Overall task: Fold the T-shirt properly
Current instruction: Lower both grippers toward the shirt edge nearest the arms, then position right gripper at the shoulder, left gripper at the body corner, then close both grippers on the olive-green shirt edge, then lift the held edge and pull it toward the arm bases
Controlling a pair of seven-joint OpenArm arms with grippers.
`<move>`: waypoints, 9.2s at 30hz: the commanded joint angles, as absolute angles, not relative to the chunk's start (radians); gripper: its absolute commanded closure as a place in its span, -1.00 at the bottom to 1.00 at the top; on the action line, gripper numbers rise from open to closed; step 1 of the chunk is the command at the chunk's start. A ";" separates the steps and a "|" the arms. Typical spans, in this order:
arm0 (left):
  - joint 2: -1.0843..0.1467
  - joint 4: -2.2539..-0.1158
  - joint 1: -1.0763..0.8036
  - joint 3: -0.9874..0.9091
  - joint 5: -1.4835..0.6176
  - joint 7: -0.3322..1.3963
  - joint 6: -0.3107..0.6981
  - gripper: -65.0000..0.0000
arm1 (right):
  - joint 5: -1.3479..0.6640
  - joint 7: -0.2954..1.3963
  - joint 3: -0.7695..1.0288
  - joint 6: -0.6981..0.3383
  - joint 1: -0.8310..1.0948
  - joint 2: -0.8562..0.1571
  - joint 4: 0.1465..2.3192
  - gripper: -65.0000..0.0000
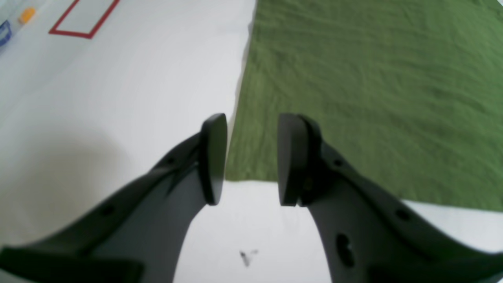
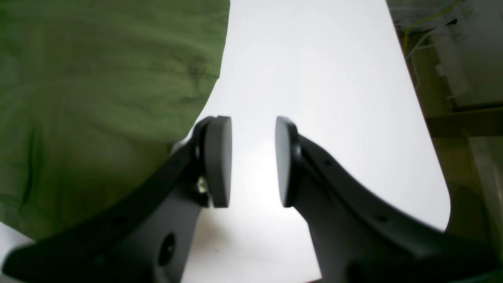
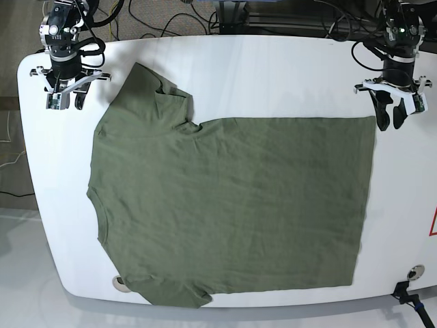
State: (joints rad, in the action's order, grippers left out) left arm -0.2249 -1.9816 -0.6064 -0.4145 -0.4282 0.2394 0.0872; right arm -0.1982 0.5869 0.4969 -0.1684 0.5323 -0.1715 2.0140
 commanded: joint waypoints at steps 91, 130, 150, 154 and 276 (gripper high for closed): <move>-0.207 -1.461 -0.207 -0.728 -0.540 0.874 0.496 0.03 | -0.426 0.782 0.462 -0.383 0.420 -0.216 1.905 0.46; -0.153 -1.336 -0.099 -0.743 -0.676 0.873 0.476 0.27 | -0.462 0.822 0.468 -0.407 0.411 -0.211 1.904 0.17; -0.148 -1.326 -0.094 -0.689 -0.679 0.841 0.489 0.79 | -0.475 0.820 0.465 -0.404 0.411 -0.211 1.897 0.17; -0.146 -1.334 -0.098 -0.692 -0.681 0.834 0.486 1.00 | -0.477 0.811 0.463 -0.403 0.407 -0.213 1.894 0.17; -0.170 -1.636 -0.283 -0.650 -0.596 0.863 0.466 0.95 | -0.730 0.694 0.628 -0.558 0.521 -0.039 1.684 -0.13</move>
